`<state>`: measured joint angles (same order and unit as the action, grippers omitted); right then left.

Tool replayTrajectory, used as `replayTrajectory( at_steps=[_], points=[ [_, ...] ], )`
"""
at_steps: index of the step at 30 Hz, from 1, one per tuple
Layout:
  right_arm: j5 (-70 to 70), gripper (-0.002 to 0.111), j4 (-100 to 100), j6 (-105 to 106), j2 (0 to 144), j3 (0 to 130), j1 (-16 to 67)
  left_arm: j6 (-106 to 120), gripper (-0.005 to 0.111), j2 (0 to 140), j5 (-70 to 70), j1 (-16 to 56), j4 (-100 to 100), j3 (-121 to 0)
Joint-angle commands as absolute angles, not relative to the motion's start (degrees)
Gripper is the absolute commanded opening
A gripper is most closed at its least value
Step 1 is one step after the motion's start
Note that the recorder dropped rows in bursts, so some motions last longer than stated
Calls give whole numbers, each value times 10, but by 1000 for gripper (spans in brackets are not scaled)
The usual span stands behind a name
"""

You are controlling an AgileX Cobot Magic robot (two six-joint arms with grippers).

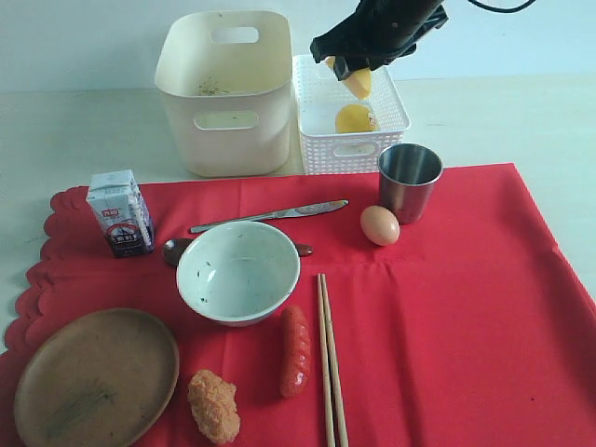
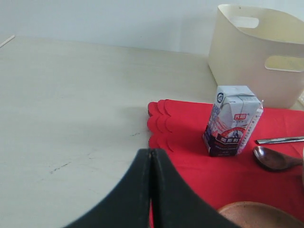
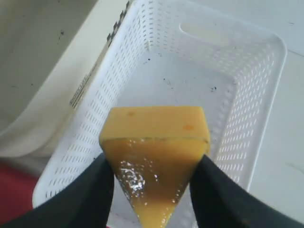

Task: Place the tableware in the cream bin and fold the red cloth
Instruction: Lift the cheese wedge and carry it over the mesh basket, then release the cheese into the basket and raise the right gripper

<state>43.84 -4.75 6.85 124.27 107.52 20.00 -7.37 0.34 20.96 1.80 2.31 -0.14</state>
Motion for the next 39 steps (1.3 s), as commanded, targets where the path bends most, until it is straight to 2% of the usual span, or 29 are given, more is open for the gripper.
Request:
replayTrajectory(
  at_steps=[1,12,19,25,28,32,39],
  points=[
    [416,0,-71,75,1267,1100,186,-73,0,0,203,17,24,0],
    [397,2,-125,124,1321,1131,184,-73,0,0,203,17,24,0],
    [404,24,-150,161,1346,1131,184,-73,0,0,203,17,24,0],
    [401,54,-150,161,1346,1131,184,-73,0,0,203,17,24,0],
    [407,64,-150,163,1340,1131,184,-73,0,0,203,17,24,0],
    [411,70,-149,164,1322,1131,184,-73,0,0,203,17,24,0],
    [477,70,-128,164,1253,1131,184,-73,0,0,203,17,24,0]
  ],
)
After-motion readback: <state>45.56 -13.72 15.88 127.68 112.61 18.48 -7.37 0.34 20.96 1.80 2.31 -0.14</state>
